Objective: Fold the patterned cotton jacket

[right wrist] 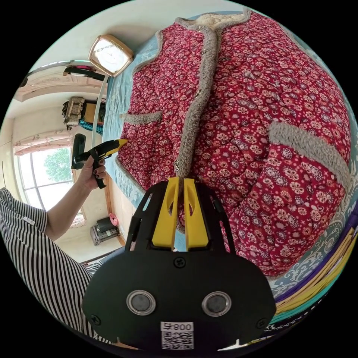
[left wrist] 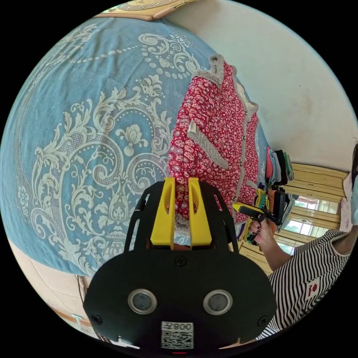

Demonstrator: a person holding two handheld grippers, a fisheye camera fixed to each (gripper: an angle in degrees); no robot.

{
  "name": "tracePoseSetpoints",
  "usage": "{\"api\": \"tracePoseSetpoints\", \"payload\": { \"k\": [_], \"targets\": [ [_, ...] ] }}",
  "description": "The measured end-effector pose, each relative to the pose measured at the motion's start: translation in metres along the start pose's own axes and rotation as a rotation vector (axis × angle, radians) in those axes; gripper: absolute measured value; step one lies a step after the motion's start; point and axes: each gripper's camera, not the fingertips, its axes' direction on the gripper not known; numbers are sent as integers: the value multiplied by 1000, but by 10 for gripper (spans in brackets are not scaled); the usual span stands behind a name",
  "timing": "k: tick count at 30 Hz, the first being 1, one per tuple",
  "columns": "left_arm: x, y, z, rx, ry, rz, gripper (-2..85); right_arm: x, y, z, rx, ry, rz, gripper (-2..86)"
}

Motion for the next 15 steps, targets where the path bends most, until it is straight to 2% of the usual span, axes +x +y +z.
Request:
{"api": "tracePoseSetpoints", "payload": {
  "k": [3, 8, 15],
  "targets": [
    [-14, 18, -6, 47, 82, -36, 61, -2, 12, 7, -2, -48, -19, 20],
    [-28, 31, 16, 34, 119, -85, 75, 9, 25, 33, -25, -82, 36, 16],
    [3, 64, 17, 121, -19, -30, 84, 8, 53, 36, -13, -11, 21, 19]
  ]
}}
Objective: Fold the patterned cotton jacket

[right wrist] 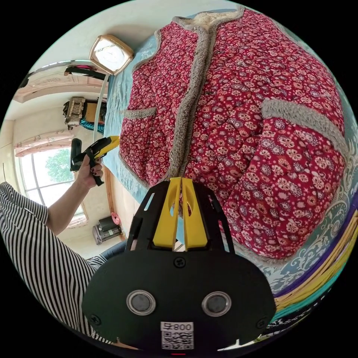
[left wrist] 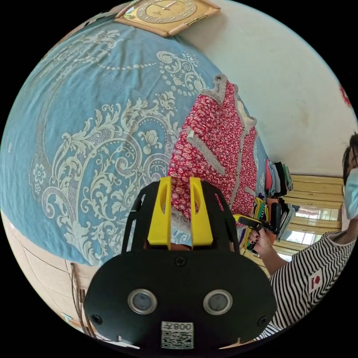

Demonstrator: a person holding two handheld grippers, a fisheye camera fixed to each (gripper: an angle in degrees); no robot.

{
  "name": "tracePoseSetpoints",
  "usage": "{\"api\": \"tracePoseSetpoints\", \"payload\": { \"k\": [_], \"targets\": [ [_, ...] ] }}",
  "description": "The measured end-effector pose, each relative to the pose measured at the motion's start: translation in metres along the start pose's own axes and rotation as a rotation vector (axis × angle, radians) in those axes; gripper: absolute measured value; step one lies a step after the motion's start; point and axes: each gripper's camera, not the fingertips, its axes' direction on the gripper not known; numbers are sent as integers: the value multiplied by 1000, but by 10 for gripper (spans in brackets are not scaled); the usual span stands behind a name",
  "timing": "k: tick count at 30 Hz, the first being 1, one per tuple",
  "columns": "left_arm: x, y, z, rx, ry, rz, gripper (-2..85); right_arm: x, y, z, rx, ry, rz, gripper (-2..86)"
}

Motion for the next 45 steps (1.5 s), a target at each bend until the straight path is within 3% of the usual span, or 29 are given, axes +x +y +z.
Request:
{"api": "tracePoseSetpoints", "payload": {
  "k": [2, 8, 10, 12, 20, 34, 39, 45],
  "targets": [
    [28, 10, 8, -34, 13, 121, 91, -2, 9, 2, -6, 31, -19, 31],
    [136, 60, 111, -404, 62, 545, 108, -16, 31, 20, -53, 141, -119, 74],
    [158, 80, 146, -463, -93, 664, 88, -22, 34, 25, -59, 193, -159, 78],
    [163, 89, 165, -473, -188, 665, 65, -26, 37, 31, -72, 234, -194, 80],
    [175, 93, 180, -486, -54, 580, 4, -38, 47, 45, -102, 391, -261, 35],
    [214, 90, 222, -474, 151, 513, 0, -19, 51, 8, -17, 156, -207, 8],
    [215, 87, 263, -542, 22, 544, 2, 14, 46, 3, -19, 10, -41, 5],
    [230, 83, 276, -542, 40, 547, 6, 37, 46, -34, 9, -152, 30, 1]
  ]
}}
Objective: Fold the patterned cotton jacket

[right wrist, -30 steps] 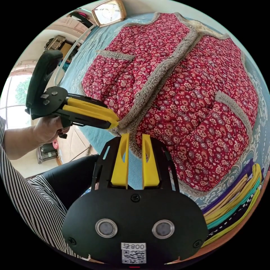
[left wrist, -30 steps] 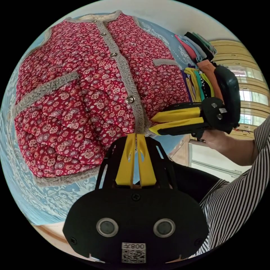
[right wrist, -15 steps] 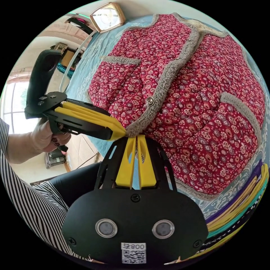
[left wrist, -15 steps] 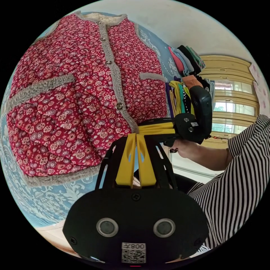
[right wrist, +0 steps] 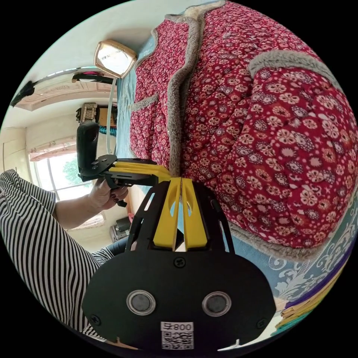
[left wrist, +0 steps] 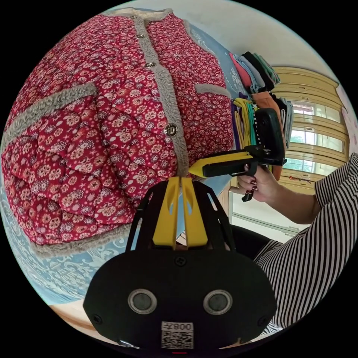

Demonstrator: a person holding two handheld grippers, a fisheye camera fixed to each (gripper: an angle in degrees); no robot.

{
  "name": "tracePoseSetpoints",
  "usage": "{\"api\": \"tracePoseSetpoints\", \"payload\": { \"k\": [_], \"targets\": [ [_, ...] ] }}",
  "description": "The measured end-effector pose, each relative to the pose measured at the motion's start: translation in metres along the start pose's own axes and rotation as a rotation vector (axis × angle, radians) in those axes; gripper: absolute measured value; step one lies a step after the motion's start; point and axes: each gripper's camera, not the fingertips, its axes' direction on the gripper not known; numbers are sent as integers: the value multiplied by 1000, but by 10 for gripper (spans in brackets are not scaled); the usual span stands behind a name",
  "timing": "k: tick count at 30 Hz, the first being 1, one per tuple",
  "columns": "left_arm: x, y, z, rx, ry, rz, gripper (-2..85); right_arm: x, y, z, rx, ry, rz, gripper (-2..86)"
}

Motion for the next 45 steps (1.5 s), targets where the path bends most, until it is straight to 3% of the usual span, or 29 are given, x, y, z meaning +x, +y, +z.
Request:
{"api": "tracePoseSetpoints", "payload": {
  "k": [8, 12, 15, 19, 23, 30, 35, 40, 45],
  "targets": [
    [35, -34, -35, 173, -12, 154, 2, -5, -16, -74, 105, 55, 15, 1],
    [24, -80, -42, 247, -184, 152, 2, -10, -41, -112, 204, 305, -16, 1],
    [16, -116, -19, 175, -284, 165, 2, -10, -61, -102, 108, 497, -59, 1],
    [15, -138, -9, 154, -267, 151, 1, -23, -68, -97, 126, 615, -127, 1],
    [22, -150, -19, 148, -310, 167, 1, -34, -78, -118, 121, 586, -90, 0],
    [30, -179, -44, 196, -332, 208, 1, -54, -106, -194, 289, 467, -119, 0],
    [16, -208, -33, 31, -331, 153, 2, -42, -140, -231, 364, 549, -72, 1],
    [11, -224, -59, 131, -267, 138, 2, -13, -186, -231, 228, 586, 34, 1],
    [12, -241, -89, 223, -323, 158, 2, -35, -204, -248, 274, 647, 4, 1]
  ]
}}
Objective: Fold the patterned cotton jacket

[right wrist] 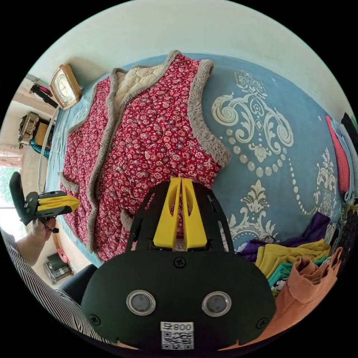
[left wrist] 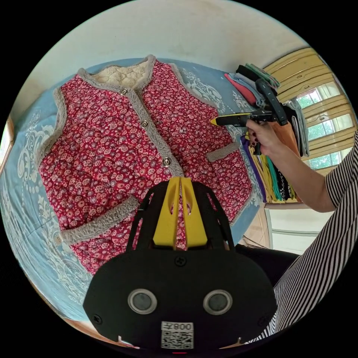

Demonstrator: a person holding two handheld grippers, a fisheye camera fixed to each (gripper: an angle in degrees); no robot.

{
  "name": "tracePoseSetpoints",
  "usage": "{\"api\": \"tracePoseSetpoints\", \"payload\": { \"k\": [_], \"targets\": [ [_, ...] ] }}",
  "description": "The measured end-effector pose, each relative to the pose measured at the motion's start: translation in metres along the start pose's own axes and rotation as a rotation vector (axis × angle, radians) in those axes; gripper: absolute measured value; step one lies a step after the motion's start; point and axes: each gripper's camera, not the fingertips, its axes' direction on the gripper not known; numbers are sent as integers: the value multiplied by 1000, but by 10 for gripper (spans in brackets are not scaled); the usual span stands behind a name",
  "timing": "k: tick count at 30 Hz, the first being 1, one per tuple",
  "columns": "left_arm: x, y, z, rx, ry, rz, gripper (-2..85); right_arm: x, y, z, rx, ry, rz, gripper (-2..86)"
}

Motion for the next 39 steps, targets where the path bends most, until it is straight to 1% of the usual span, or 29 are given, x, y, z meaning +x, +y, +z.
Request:
{"api": "tracePoseSetpoints", "payload": {
  "k": [2, 4, 5, 6, 8, 10, 13, 15, 17, 20, 21, 23, 24, 25, 26, 27, 30, 34, 39],
  "targets": [
    [-11, -15, -2, 8, -72, -2, 2, -8, -8, -14, 52, 25, -21, 1],
    [-31, -37, 7, -16, -160, -27, 2, -19, -19, -25, 94, -8, -59, 1],
    [-36, -41, 12, -38, -174, -34, 2, -29, -29, -27, 87, -55, -104, 1],
    [-47, -50, 24, -98, -159, -50, 2, -39, -39, -24, 66, -75, -151, 1],
    [-57, -58, 24, -55, -117, -74, 1, -52, -54, -15, 21, -78, -204, 1],
    [-65, -68, 19, -60, -114, -73, 1, -59, -68, 2, -68, -87, -221, 1],
    [-72, -84, 12, -78, -135, -40, 2, -61, -84, -3, -66, -64, -236, 1],
    [-79, -95, 2, -79, -132, -39, 2, -57, -94, -19, -45, -90, -214, 1],
    [-85, -102, -10, -34, -137, -42, 2, -57, -102, -37, 5, -107, -216, 1],
    [-100, -115, -19, -16, -140, -69, 3, -64, -118, -54, 46, -181, -258, 0],
    [-108, -122, -13, -57, -125, -76, 3, -70, -125, -53, 41, -213, -289, 0],
    [-117, -129, -12, -44, -106, -71, 3, -81, -135, -43, -22, -226, -341, 1],
    [-123, -135, -14, -42, -94, -71, 2, -88, -141, -31, -90, -206, -375, 1],
    [-128, -141, -18, -49, -84, -71, 2, -91, -143, -27, -109, -175, -383, 1],
    [-131, -144, -20, -51, -80, -70, 2, -93, -145, -29, -66, -152, -406, 1],
    [-137, -150, -23, -51, -69, -71, 2, -93, -149, -33, -71, -140, -414, 1],
    [-152, -164, -33, -59, -33, -70, 2, -84, -162, -41, -71, -196, -386, 1],
    [-180, -186, -56, -66, 69, -84, 2, -72, -181, -51, -107, -271, -375, 1],
    [-215, -214, -102, 27, 31, -76, 3, -56, -205, -74, -123, -351, -353, 1]
  ]
}}
